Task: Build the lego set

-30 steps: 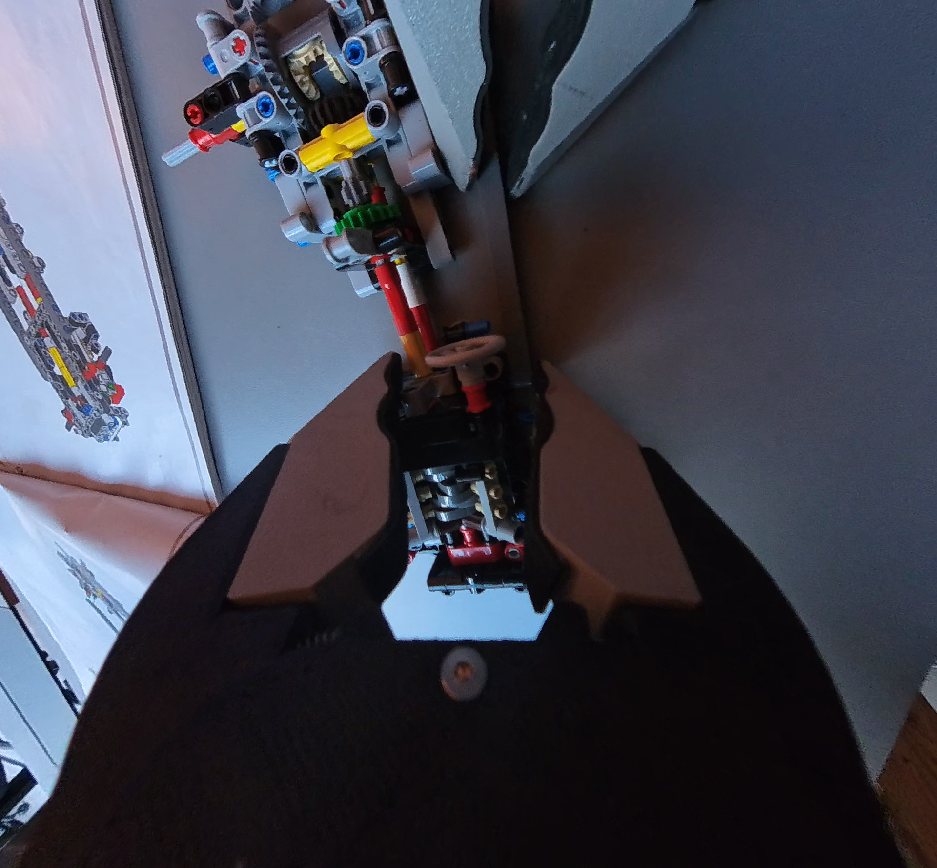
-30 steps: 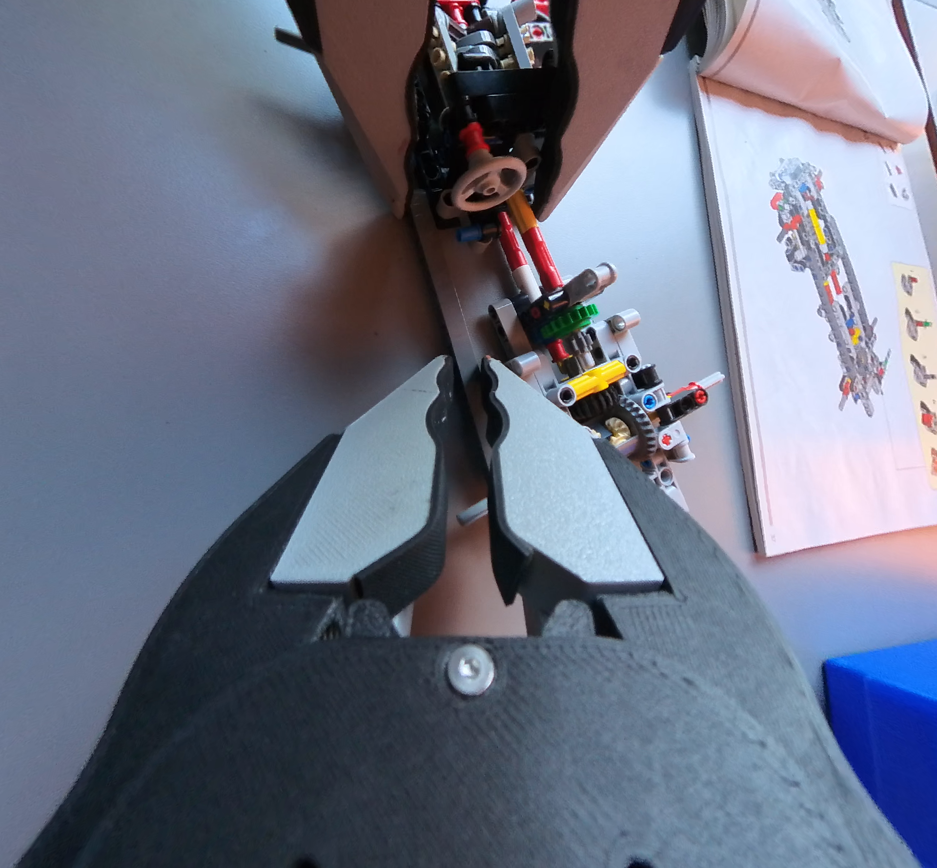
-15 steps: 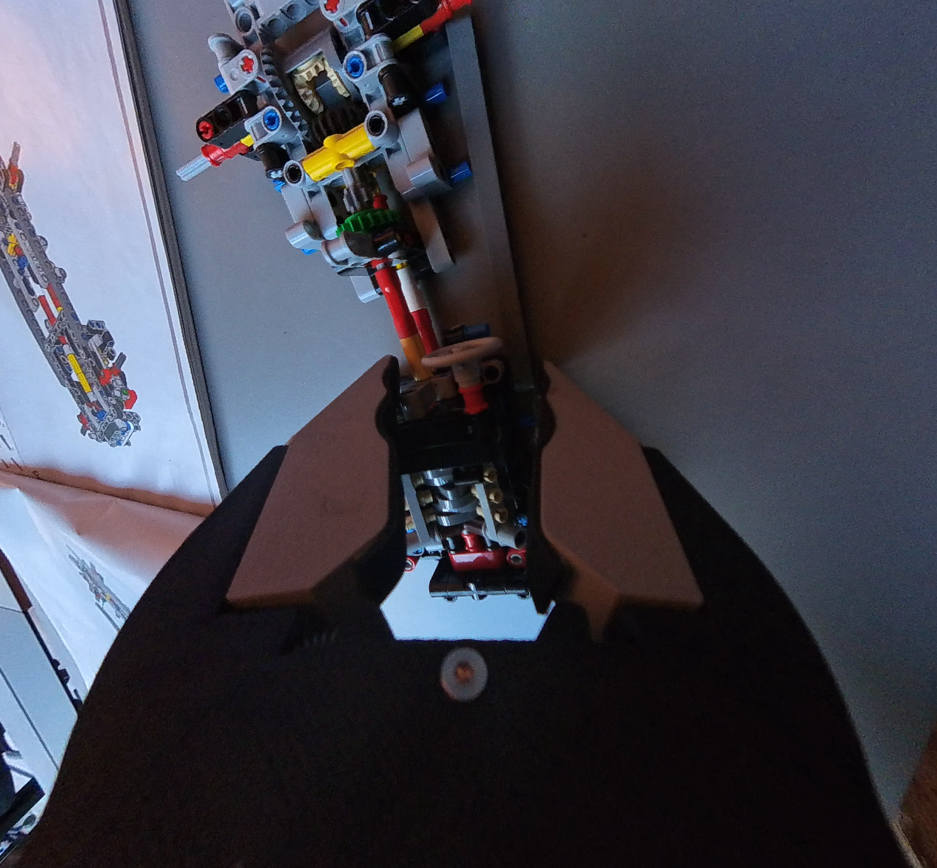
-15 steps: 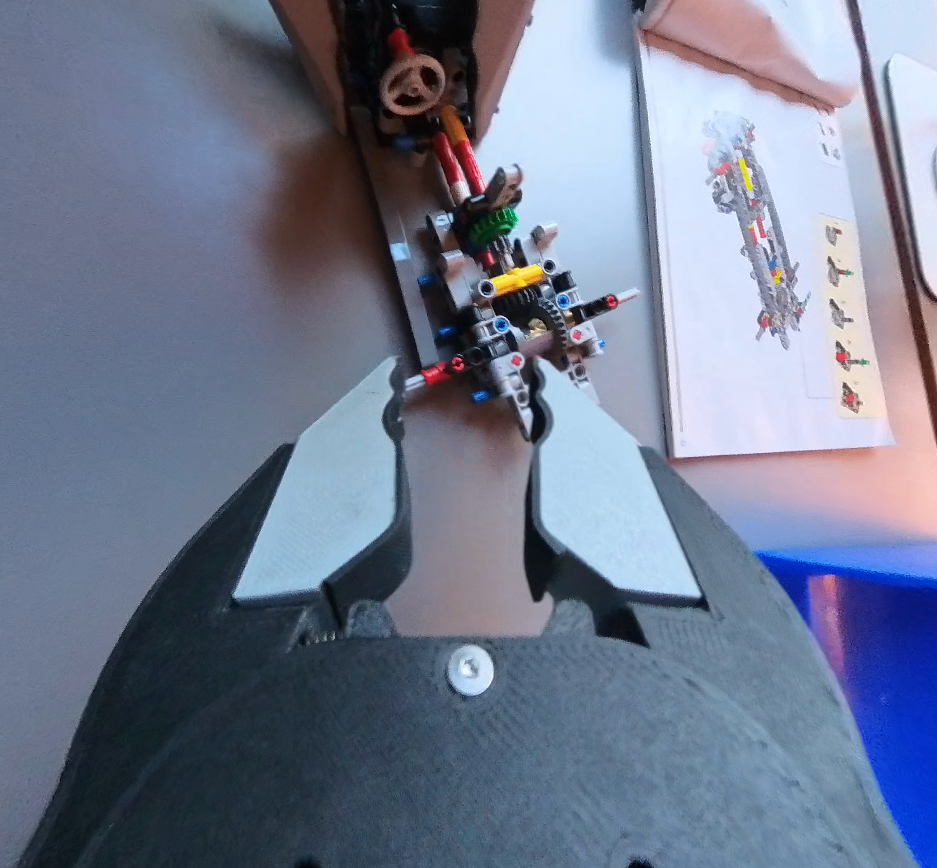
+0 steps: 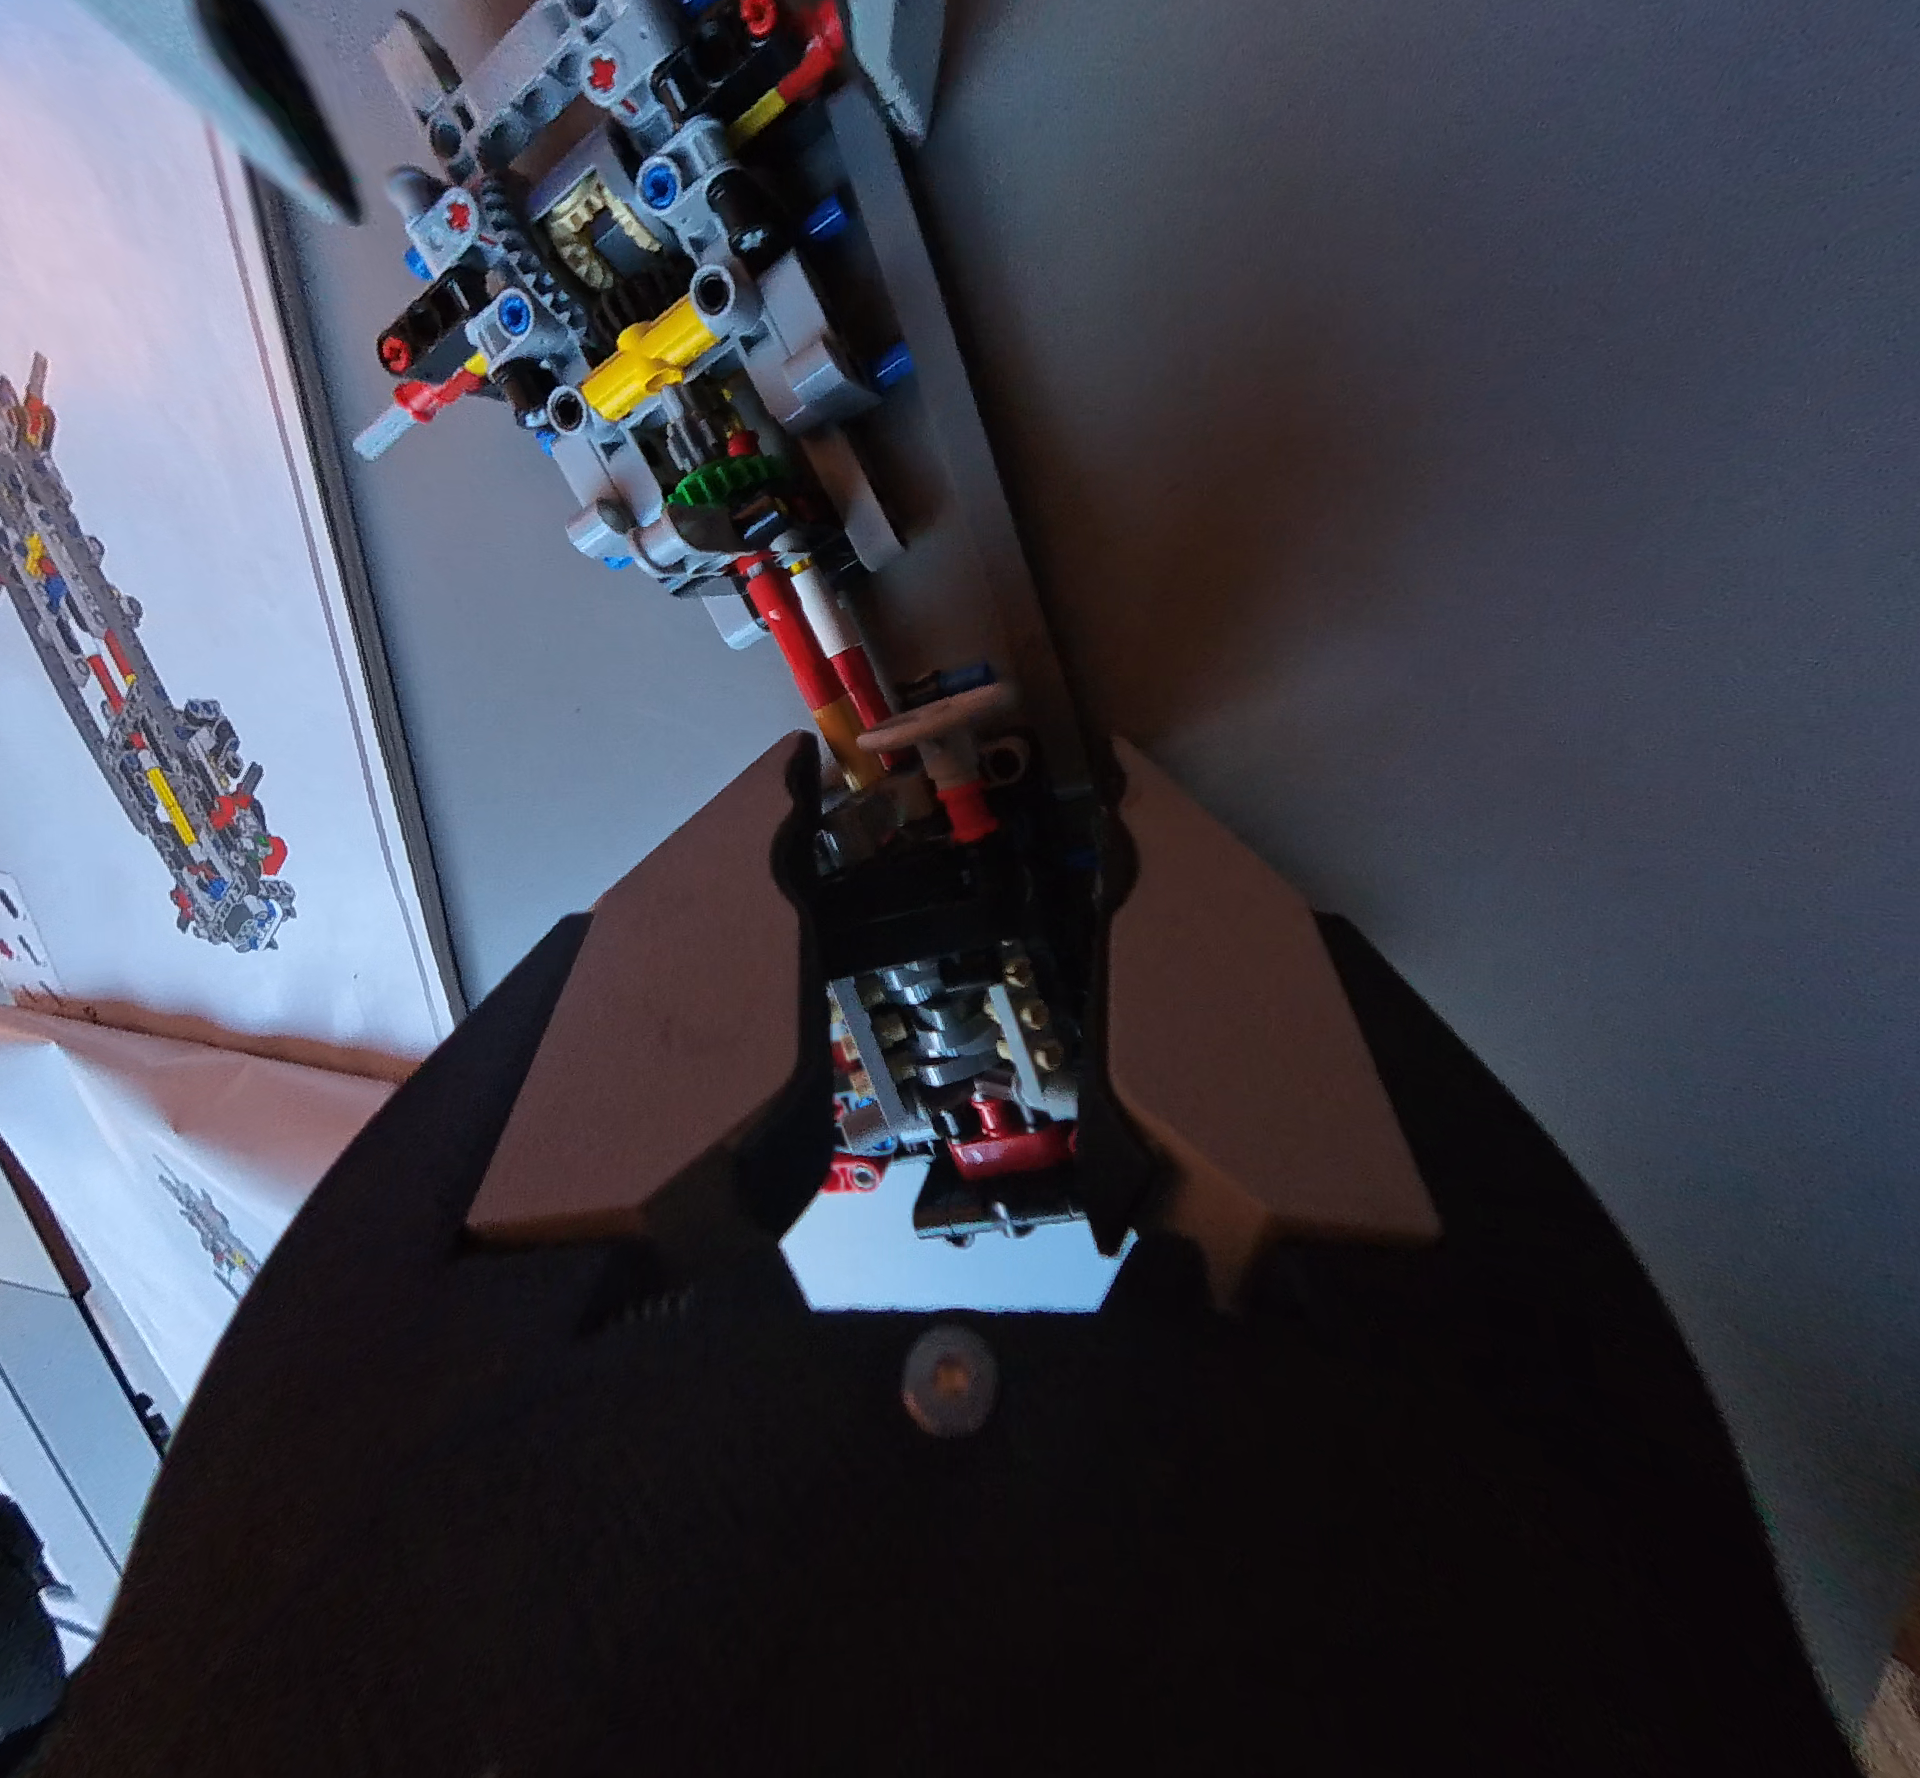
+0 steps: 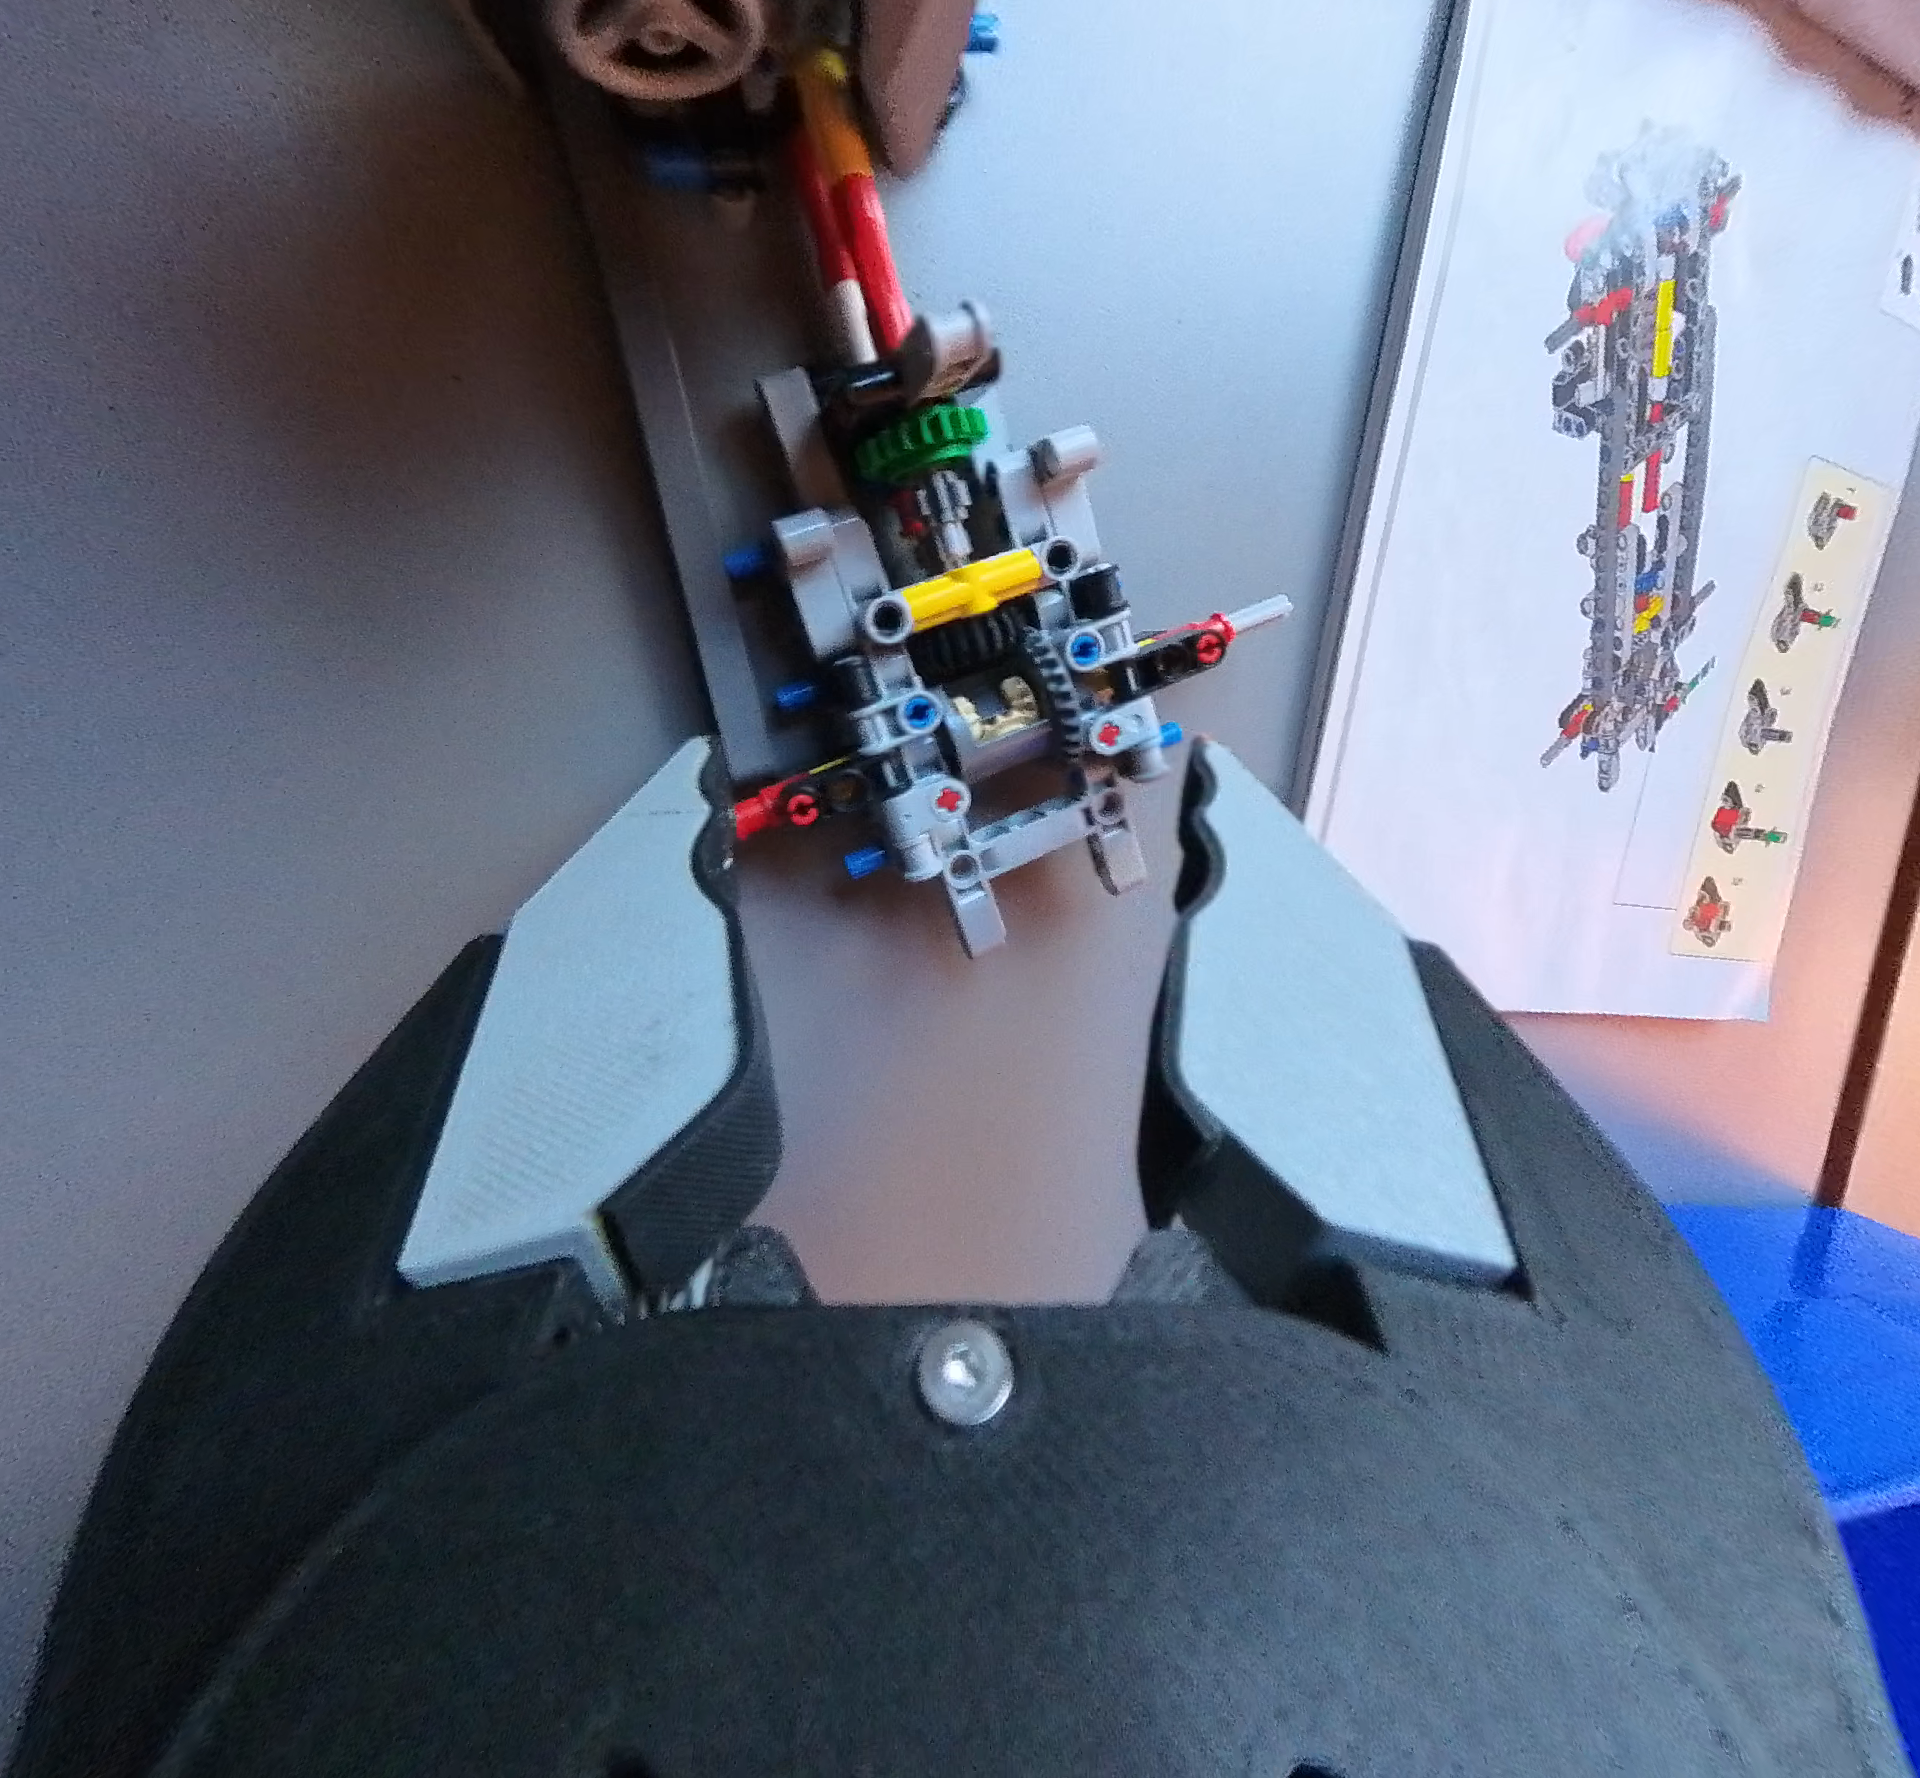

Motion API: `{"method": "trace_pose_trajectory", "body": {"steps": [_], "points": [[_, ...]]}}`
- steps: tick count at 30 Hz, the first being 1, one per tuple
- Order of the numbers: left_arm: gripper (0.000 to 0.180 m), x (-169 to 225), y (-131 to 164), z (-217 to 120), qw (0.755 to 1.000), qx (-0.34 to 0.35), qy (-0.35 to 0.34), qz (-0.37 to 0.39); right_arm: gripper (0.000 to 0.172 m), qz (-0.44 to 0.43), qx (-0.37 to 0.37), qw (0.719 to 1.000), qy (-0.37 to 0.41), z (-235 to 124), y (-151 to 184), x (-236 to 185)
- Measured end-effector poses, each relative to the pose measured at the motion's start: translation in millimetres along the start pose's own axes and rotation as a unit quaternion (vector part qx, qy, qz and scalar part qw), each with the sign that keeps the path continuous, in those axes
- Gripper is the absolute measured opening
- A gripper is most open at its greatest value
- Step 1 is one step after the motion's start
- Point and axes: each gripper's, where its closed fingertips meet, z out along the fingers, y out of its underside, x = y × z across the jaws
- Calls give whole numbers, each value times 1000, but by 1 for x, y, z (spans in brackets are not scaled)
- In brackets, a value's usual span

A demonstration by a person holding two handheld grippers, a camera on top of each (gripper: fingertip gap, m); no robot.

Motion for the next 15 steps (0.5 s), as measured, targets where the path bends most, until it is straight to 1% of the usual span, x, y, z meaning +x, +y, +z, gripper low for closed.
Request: {"method": "trace_pose_trajectory", "body": {"steps": [1,2,3,5,7,9,10,11,15], "points": [[51,1,-1,0,1000,2,2,3,88,-6,-9,1000,-6,1,0,2],[51,1,-2,0,1000,3,3,6,88,-22,-13,1000,-17,2,0,2],[51,1,-2,0,1000,6,4,10,80,-45,-12,998,-32,2,-2,-1],[51,0,-2,1,1000,7,5,2,77,-76,-11,996,-37,3,-4,0],[53,-2,-2,1,1000,11,2,-12,77,-84,-12,995,-42,5,-5,3],[54,-3,-1,1,1000,17,-3,-10,79,-92,-16,995,-34,6,-6,8],[53,-4,0,1,1000,18,-5,-11,86,-96,-16,995,-27,7,-7,12],[53,-4,0,1,1000,21,-3,-10,88,-100,-18,994,-27,7,-7,13],[53,-5,0,1,1000,25,-2,-9,84,-124,-25,991,-35,4,-10,10]]}}
